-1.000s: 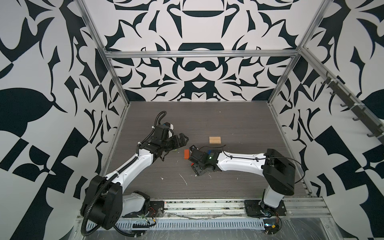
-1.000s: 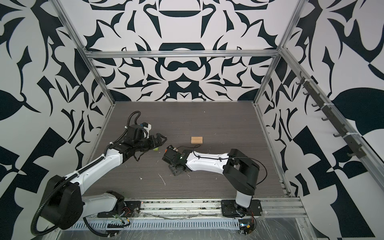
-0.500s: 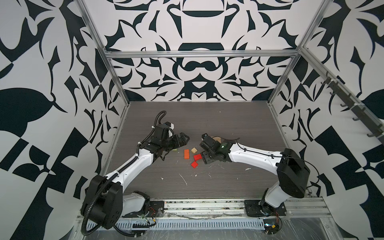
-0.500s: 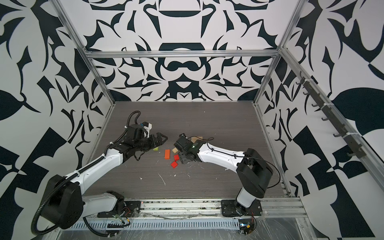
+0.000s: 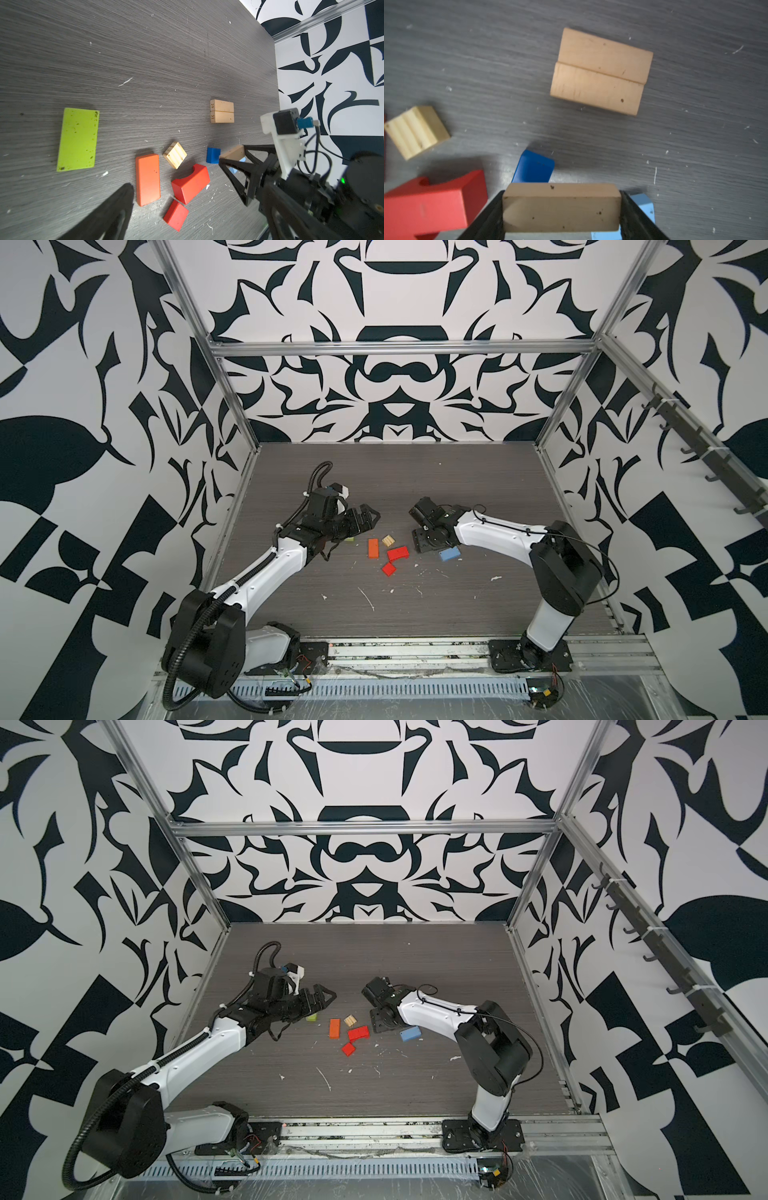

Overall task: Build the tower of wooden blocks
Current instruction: 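Lift the grasped plank and carry it toward the placed planks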

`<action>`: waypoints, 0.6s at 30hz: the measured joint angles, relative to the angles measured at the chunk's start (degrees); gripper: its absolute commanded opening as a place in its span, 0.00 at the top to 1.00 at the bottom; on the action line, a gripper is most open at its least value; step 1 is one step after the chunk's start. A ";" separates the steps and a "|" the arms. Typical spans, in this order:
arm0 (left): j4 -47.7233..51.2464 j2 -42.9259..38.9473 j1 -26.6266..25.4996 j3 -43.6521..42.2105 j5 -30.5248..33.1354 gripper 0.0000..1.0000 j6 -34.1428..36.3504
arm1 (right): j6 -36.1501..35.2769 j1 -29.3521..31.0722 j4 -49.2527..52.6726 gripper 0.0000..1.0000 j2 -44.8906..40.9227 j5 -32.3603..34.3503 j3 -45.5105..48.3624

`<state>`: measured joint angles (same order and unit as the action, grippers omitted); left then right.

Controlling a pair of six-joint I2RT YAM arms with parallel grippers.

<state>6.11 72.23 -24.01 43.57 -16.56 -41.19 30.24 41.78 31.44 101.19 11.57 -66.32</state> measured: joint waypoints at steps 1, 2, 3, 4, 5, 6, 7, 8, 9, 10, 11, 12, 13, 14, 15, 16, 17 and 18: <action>-0.15 0.00 0.00 -0.07 0.00 0.00 -0.02 | 0.35 -0.28 -0.04 0.29 0.44 0.00 -0.39; -0.31 0.00 0.00 -0.11 0.00 0.01 -0.11 | 0.85 -0.63 -0.22 0.29 0.90 -0.02 -0.76; -0.44 0.00 0.00 -0.11 0.00 0.01 -0.17 | 1.29 -0.94 -0.31 0.29 1.31 -0.02 -1.14; -0.59 0.00 0.00 -0.11 0.00 0.01 -0.20 | 1.62 -1.16 -0.44 0.29 1.66 -0.02 -1.40; -0.74 0.00 0.00 -0.11 -0.02 0.01 -0.24 | 1.97 -1.40 -0.46 0.29 2.01 -0.02 -1.66; -0.76 0.00 0.00 -0.11 -0.02 0.00 -0.26 | 2.34 -1.64 -0.46 0.29 2.29 -0.04 -1.92; -0.76 0.00 0.00 -0.11 -0.02 0.01 -0.28 | 2.62 -1.79 -0.48 0.29 2.60 -0.02 -2.16; -0.74 0.00 0.00 -0.11 -0.02 0.00 -0.35 | 2.89 -2.05 -0.50 0.29 2.93 -0.04 -2.45; -0.76 0.00 0.00 -0.11 -0.02 0.00 -0.37 | 3.06 -2.27 -0.57 0.29 3.26 -0.04 -2.71; -0.76 0.00 0.00 -0.11 -0.02 0.00 -0.37 | 3.19 -2.43 -0.66 0.29 3.48 -0.07 -2.84; -0.76 0.00 0.00 -0.11 -0.02 0.01 -0.39 | 3.32 -2.62 -0.83 0.29 3.69 -0.07 -2.95; -0.74 0.00 0.00 -0.11 -0.02 0.01 -0.39 | 3.50 -2.80 -1.03 0.29 3.89 -0.09 -2.95; -0.76 0.00 0.00 -0.11 -0.02 0.01 -0.39 | 3.67 -2.93 -1.07 0.29 4.00 -0.09 -2.97; -0.76 0.00 0.00 -0.11 -0.02 0.00 -0.39 | 3.82 -3.10 -1.05 0.29 4.15 -0.13 -2.97; -0.76 0.00 0.00 -0.11 -0.02 0.00 -0.39 | 3.93 -3.21 -1.07 0.29 4.31 -0.15 -3.06; -0.76 0.00 0.00 -0.11 -0.02 0.01 -0.39 | 4.00 -3.32 -1.09 0.29 4.57 -0.22 -3.17; -0.76 0.00 0.00 -0.11 -0.02 0.01 -0.39 | 4.09 -3.41 -1.11 0.29 4.81 -0.20 -3.30; -0.76 0.00 0.00 -0.11 -0.02 0.01 -0.39 | 4.11 -3.45 -1.14 0.29 5.11 -0.22 -3.48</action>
<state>5.34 72.23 -24.01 43.46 -16.58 -41.58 34.35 38.33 30.30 106.30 11.35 -69.80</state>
